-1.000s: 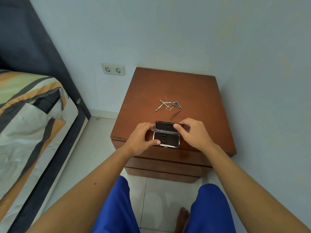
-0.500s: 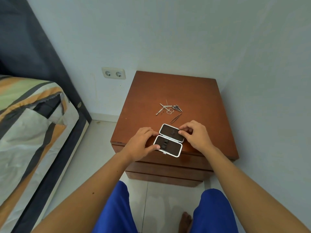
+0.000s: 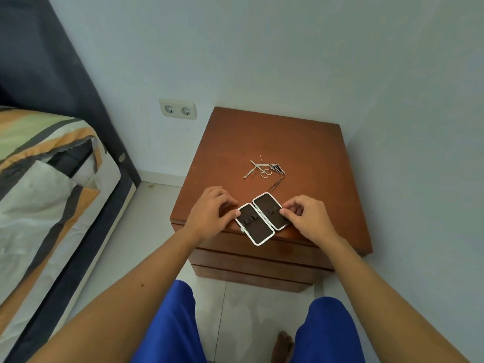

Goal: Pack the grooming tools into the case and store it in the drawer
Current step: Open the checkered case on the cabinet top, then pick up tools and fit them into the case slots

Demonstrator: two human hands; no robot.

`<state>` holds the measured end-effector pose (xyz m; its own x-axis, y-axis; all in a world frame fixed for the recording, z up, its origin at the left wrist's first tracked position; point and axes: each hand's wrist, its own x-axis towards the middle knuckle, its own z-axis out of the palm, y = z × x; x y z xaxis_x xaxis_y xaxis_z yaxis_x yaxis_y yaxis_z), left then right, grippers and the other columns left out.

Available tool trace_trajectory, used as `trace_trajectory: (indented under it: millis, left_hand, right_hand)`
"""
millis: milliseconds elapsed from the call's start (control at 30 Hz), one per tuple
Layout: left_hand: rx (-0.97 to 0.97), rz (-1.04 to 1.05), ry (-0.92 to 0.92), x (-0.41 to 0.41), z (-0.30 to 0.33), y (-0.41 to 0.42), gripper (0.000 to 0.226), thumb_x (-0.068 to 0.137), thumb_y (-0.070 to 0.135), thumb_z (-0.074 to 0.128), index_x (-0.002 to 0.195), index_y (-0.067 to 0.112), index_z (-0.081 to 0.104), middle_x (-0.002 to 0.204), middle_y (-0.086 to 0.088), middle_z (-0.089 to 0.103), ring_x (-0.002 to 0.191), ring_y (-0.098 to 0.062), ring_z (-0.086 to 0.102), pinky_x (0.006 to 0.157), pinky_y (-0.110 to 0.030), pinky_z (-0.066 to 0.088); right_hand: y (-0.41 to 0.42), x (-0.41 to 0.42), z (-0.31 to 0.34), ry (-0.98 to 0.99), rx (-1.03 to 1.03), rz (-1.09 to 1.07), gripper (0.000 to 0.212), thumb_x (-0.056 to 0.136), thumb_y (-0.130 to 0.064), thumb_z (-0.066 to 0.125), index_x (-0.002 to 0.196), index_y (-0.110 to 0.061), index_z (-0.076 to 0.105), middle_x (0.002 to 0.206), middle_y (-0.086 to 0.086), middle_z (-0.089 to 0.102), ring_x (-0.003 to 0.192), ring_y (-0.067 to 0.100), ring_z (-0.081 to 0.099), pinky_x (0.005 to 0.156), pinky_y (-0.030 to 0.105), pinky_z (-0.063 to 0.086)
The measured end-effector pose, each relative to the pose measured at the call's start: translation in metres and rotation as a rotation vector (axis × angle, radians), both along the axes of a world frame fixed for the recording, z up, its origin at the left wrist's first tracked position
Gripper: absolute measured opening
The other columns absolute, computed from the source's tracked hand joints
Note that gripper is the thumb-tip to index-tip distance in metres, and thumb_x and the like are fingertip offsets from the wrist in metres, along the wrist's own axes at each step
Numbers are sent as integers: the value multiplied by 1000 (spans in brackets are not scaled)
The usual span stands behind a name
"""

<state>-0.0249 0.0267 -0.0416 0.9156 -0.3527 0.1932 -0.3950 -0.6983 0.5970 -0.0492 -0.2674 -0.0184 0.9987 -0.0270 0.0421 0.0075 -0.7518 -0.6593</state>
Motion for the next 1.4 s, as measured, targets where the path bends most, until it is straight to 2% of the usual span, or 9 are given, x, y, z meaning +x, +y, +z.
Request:
trace_trajectory:
  millis: [100, 200, 600, 1000, 1067, 1133, 1233, 1333, 1400]
  left_hand:
    - [-4, 57, -38, 10, 2, -4, 15, 94, 38, 78, 101, 26, 80, 113, 9, 68, 125, -17, 50, 104, -38, 46]
    - [14, 92, -35, 16, 6, -11, 9, 93, 36, 79, 93, 27, 82, 107, 10, 70, 119, -18, 51, 101, -40, 45]
    - [-20, 63, 48, 32, 8, -10, 7, 94, 37, 78, 89, 33, 80, 85, 18, 68, 91, -11, 52, 78, -31, 42]
    - [-57, 48, 23, 30, 1, -7, 11, 97, 42, 73, 95, 32, 78, 89, 17, 69, 90, -9, 54, 83, -38, 49]
    - [-70, 28, 1, 25, 0, -2, 27, 94, 57, 69, 104, 32, 77, 95, 18, 68, 94, -8, 54, 87, -37, 49]
    - [-31, -24, 6, 17, 1, 6, 58, 84, 78, 65, 118, 31, 72, 109, 18, 65, 104, -7, 51, 95, -34, 45]
    - [107, -149, 38, 8, 4, 17, 102, 63, 97, 68, 141, 32, 56, 133, 16, 53, 125, -8, 42, 108, -31, 35]
    - [169, -194, 57, 7, 6, 20, 115, 58, 93, 76, 151, 33, 45, 142, 14, 44, 133, -8, 34, 112, -30, 29]
    - [157, -199, 58, 8, 6, 20, 114, 60, 91, 77, 152, 34, 44, 143, 14, 43, 132, -6, 32, 113, -29, 30]
  right_hand:
    - [2, -16, -4, -28, 20, -7, 9, 84, -21, 85, 90, -23, 79, 76, -8, 68, 68, 13, 59, 67, 30, 53]
    - [6, -32, -6, -49, 26, -3, 11, 85, -22, 85, 93, -23, 78, 77, -10, 66, 69, 10, 57, 67, 28, 51]
    - [28, -62, -11, -57, 94, -83, 18, 83, -29, 87, 100, -27, 79, 77, -15, 69, 77, 9, 61, 69, 25, 51]
    - [24, -57, -6, -12, 124, -65, 23, 81, -32, 88, 102, -27, 79, 75, -11, 69, 70, 7, 57, 66, 15, 45]
    - [19, -52, -1, 15, 142, -21, 32, 80, -34, 89, 110, -29, 78, 79, -10, 69, 71, 8, 57, 67, 18, 47]
    - [13, -44, 5, 30, 133, 37, 46, 78, -40, 90, 120, -35, 74, 91, -11, 67, 79, 9, 58, 72, 21, 48]
    - [11, -30, 13, 107, 71, 147, 88, 64, -58, 92, 141, -38, 57, 117, -14, 57, 103, 1, 55, 86, 19, 44]
    - [10, -13, 20, 255, -62, 265, 137, 47, -73, 90, 162, -25, 32, 137, -15, 39, 119, 4, 44, 109, 27, 40]
    - [10, -5, 23, 282, -154, 327, 141, 48, -73, 90, 164, -23, 27, 137, -16, 32, 129, 5, 34, 117, 31, 36]
